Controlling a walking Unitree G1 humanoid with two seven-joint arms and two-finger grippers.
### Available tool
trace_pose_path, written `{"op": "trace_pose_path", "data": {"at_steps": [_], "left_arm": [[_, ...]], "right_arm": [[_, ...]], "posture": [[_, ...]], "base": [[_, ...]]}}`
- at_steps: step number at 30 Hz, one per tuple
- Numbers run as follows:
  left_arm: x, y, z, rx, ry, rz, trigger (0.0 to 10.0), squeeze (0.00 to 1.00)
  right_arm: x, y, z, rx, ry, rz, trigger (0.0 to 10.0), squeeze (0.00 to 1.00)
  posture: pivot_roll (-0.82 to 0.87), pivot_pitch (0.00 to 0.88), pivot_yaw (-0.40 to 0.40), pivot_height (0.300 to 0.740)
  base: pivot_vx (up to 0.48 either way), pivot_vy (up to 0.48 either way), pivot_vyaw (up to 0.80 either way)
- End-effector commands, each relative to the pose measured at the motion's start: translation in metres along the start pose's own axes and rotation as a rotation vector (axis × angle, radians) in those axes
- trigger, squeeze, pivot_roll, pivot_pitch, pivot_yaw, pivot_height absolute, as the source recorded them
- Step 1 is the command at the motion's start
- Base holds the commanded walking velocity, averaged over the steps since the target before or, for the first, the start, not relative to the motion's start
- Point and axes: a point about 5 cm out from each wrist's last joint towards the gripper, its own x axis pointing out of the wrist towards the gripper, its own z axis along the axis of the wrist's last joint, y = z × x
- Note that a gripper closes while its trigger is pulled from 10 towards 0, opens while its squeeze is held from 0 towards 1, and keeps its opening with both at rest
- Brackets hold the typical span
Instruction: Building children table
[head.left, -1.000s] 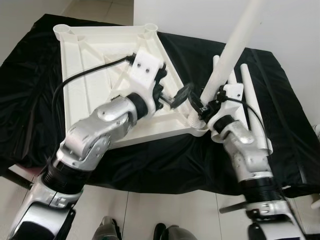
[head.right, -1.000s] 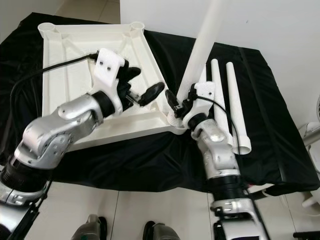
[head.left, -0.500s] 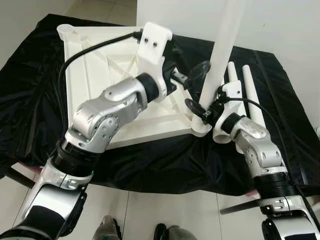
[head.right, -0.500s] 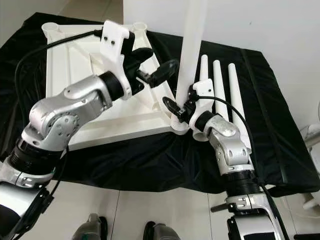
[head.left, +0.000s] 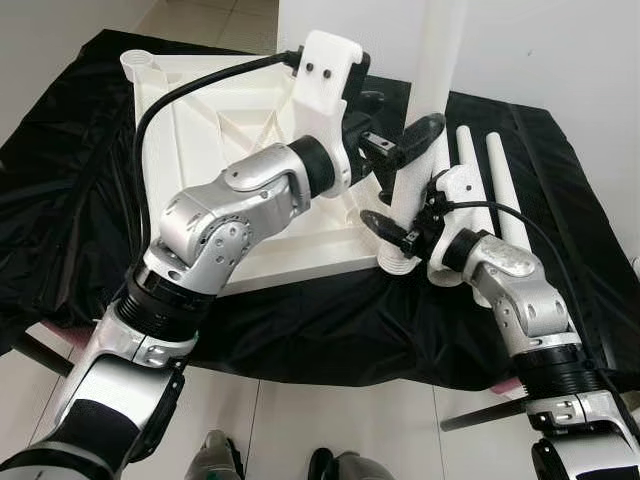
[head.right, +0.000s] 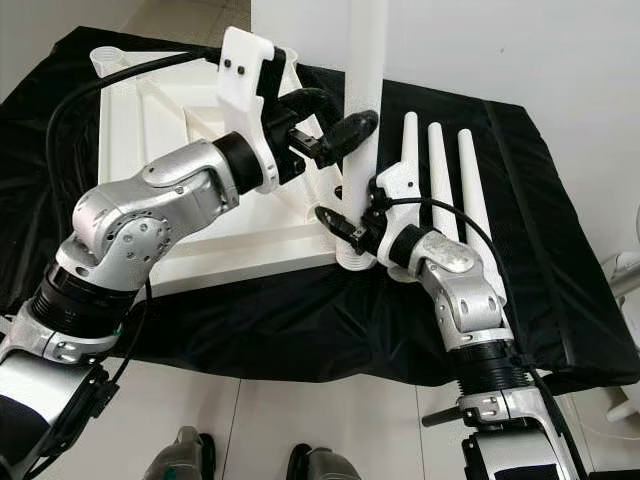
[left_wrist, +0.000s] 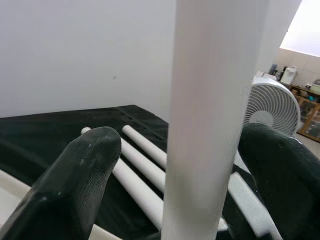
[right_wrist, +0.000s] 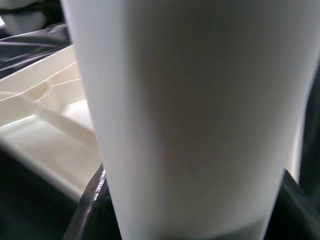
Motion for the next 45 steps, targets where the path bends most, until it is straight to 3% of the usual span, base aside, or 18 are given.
{"op": "trace_pose_path", "data": {"at_steps": [1, 11, 12, 14, 15, 30, 31, 32, 45], "left_arm": [[0.001, -0.027, 0.001, -0.007, 0.014, -0.444, 10.0, 0.00], [0.007, -0.036, -0.003, -0.045, 0.028, -0.490, 10.0, 0.00], [0.007, -0.037, -0.004, -0.054, 0.030, -0.495, 7.3, 0.00], [0.007, -0.037, -0.005, -0.058, 0.032, -0.497, 7.3, 0.00], [0.007, -0.037, -0.005, -0.066, 0.031, -0.491, 0.0, 0.00], [0.009, -0.032, -0.006, -0.073, 0.033, -0.454, 0.0, 0.00], [0.010, -0.030, -0.006, -0.070, 0.041, -0.433, 0.4, 0.00], [0.011, -0.028, -0.007, -0.064, 0.053, -0.409, 10.0, 0.00], [0.026, -0.001, 0.004, -0.039, 0.040, -0.108, 10.0, 0.00]], "right_arm": [[-0.003, 0.005, -0.006, 0.011, 0.025, 0.041, 10.0, 0.00], [-0.004, 0.009, -0.007, 0.005, 0.035, 0.069, 10.0, 0.00], [-0.004, 0.009, -0.007, 0.005, 0.035, 0.068, 10.0, 0.00], [-0.004, 0.009, -0.007, 0.005, 0.034, 0.066, 10.0, 0.00], [-0.004, 0.009, -0.007, 0.004, 0.033, 0.063, 10.0, 0.00], [-0.006, 0.005, -0.006, 0.016, 0.022, 0.026, 10.0, 0.00], [-0.006, 0.004, -0.007, 0.028, 0.021, 0.017, 10.0, 0.00], [-0.006, 0.004, -0.006, 0.039, 0.015, 0.006, 10.0, 1.00], [0.002, -0.003, -0.001, 0.049, -0.017, -0.153, 10.0, 1.00]], "posture": [[0.12, 0.124, -0.109, 0.740], [0.11, 0.123, -0.106, 0.740], [0.11, 0.122, -0.103, 0.740], [0.11, 0.122, -0.103, 0.740], [0.11, 0.120, -0.102, 0.740], [0.11, 0.114, -0.098, 0.740], [0.11, 0.114, -0.098, 0.740], [0.11, 0.115, -0.098, 0.740], [0.11, 0.130, -0.098, 0.740]], "base": [[0.000, 0.000, 0.00], [0.000, 0.000, 0.00], [0.000, 0.000, 0.00], [0.000, 0.000, 0.00], [0.000, 0.000, 0.00], [0.000, 0.000, 0.00], [0.000, 0.000, 0.00], [0.000, 0.000, 0.00], [0.000, 0.000, 0.00]]}}
